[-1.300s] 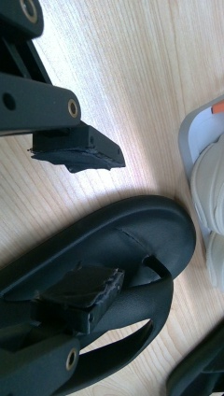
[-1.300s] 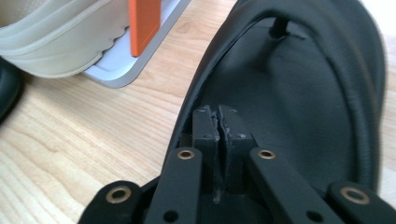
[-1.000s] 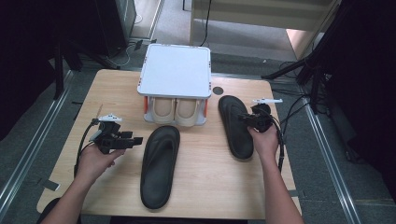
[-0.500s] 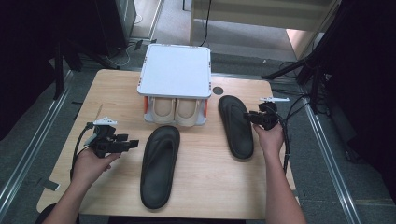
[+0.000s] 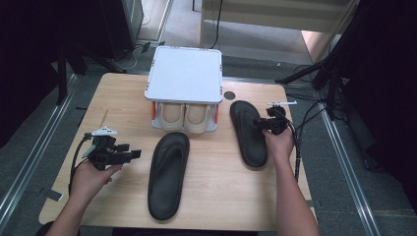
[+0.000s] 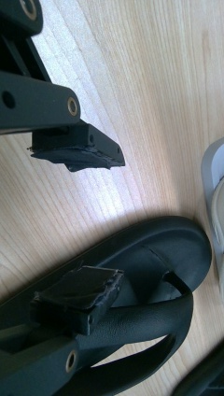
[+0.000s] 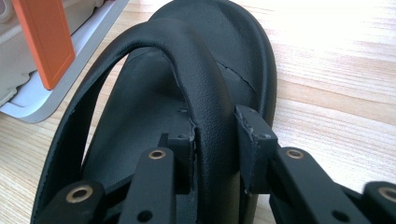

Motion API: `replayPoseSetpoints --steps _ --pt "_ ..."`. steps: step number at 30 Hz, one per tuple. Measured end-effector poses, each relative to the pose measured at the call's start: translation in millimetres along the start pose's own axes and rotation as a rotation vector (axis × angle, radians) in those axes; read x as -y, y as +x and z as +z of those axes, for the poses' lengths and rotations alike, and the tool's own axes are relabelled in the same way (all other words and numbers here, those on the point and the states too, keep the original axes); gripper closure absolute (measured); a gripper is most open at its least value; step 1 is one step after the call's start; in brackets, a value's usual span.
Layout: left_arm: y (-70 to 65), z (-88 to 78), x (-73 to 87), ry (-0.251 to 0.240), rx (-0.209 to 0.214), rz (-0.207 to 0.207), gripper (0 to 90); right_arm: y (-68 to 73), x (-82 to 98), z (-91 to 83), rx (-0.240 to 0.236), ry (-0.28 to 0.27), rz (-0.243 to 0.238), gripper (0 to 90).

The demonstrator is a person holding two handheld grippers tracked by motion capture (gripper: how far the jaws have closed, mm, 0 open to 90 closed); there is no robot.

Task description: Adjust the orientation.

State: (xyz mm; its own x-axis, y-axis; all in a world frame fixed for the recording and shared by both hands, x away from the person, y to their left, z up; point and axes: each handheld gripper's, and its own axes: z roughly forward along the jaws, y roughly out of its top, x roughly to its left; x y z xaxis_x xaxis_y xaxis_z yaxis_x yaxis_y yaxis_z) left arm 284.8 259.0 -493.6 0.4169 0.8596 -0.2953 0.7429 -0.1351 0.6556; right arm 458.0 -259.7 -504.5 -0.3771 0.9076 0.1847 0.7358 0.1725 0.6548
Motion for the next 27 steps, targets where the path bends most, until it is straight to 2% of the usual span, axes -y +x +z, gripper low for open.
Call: replayPoseSetpoints --steps 3,18,27 --pt "0.4 0.8 -0.4 0.003 0.001 0.004 39.6 1.7 -1.3 -1.6 0.007 0.004 -0.007 71.9" --pt "-1.6 6.9 -5.2 0.008 0.017 0.018 39.4 14.8 -4.2 -20.0 -0.023 -0.020 -0.014 72.1" --pt "-4.3 11.8 -10.0 0.005 0.019 0.035 40.7 25.4 -1.3 -38.5 -0.056 -0.018 -0.007 72.4"
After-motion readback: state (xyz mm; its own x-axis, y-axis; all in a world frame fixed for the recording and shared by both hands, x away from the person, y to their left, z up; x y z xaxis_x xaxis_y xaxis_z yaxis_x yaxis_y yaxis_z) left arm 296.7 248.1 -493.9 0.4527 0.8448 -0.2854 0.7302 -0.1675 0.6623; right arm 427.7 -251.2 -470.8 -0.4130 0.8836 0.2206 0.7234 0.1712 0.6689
